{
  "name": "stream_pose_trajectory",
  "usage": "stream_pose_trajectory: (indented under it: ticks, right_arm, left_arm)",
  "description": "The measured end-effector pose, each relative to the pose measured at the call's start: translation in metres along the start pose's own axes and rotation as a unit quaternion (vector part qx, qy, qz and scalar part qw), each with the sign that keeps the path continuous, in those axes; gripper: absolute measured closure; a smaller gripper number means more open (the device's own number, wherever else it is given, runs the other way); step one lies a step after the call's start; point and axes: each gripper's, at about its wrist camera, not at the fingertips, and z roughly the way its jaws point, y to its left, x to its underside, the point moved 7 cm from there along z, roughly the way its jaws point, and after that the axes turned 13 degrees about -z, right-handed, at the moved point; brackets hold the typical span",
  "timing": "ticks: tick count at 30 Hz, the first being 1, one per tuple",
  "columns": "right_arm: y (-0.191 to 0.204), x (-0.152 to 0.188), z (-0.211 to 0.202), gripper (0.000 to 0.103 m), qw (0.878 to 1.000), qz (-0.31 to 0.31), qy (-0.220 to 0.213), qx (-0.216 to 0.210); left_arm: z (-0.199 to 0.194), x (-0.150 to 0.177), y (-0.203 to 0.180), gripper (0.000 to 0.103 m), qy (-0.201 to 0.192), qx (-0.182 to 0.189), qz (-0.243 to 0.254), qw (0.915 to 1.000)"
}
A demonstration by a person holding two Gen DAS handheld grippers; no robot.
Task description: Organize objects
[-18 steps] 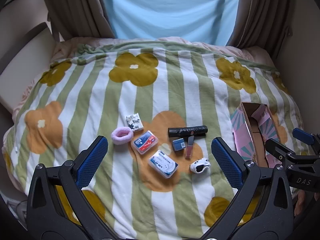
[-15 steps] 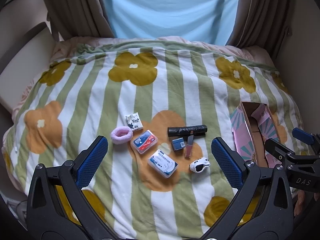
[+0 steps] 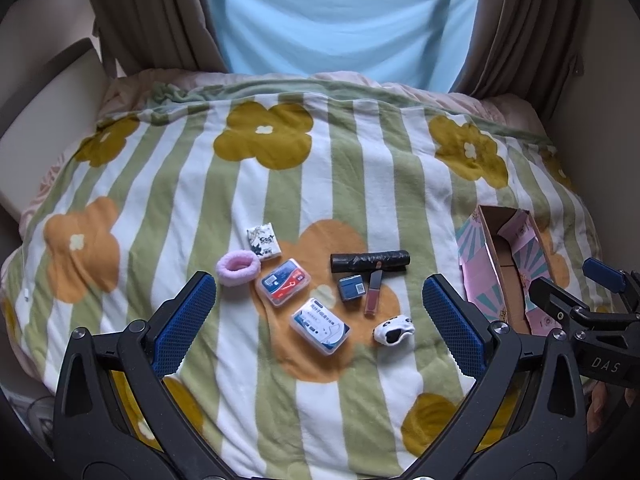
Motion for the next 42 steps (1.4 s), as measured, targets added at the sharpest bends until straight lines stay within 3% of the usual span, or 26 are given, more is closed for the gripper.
stream_pose_trajectory:
  ticks: [42]
  right_arm:
    - [0.0002, -0.0027, -0.0022, 0.0, 1.0, 0.001, -0.002, -0.001]
  left_arm:
    - [-0.0044, 0.0039, 0.0061, 0.001, 0.005, -0.003, -0.011, 0.9999]
